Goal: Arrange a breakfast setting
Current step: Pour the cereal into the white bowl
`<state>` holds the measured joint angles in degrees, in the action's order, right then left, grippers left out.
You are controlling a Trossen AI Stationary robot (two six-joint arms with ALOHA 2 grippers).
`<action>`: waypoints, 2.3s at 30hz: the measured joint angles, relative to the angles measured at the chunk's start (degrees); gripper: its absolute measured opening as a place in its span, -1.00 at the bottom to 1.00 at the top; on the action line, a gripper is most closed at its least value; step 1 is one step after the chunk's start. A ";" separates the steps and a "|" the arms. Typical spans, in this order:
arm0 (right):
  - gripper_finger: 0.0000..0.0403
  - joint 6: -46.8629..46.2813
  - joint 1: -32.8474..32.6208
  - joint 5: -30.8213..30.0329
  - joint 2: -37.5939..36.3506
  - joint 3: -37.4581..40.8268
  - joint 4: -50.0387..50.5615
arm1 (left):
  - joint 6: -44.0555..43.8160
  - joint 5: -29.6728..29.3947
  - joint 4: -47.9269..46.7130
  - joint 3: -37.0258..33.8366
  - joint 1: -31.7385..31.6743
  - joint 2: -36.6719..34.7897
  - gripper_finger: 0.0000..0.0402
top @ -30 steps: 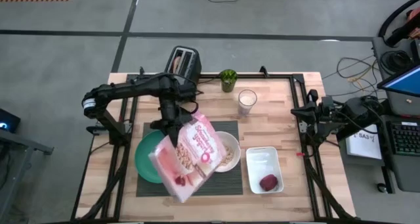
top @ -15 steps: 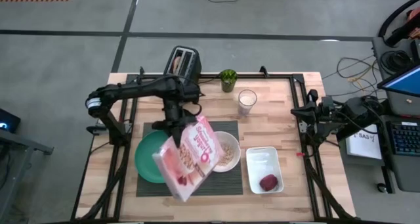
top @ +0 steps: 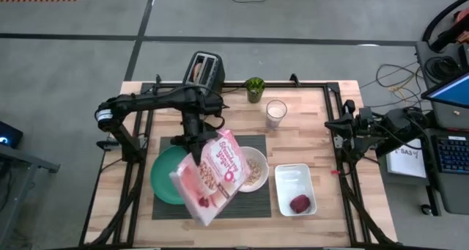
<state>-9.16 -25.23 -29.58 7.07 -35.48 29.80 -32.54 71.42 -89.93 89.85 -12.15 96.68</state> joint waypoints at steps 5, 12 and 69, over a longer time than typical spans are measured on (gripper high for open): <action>-0.89 -0.03 0.01 0.00 0.00 -0.01 0.00 | -2.51 -4.38 -0.13 -2.90 -0.82 -0.97 -1.00; -0.89 -0.01 0.00 0.00 0.00 -0.01 0.02 | -1.16 -3.39 -0.15 -3.46 -0.25 -1.22 -1.00; -0.89 1.34 0.00 -14.04 0.00 1.13 -1.81 | 67.41 -30.00 47.80 -4.90 -24.04 -2.07 -1.00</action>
<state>-7.82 -25.23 -43.63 7.07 -34.35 27.99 34.87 41.42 -42.14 84.96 -36.19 94.61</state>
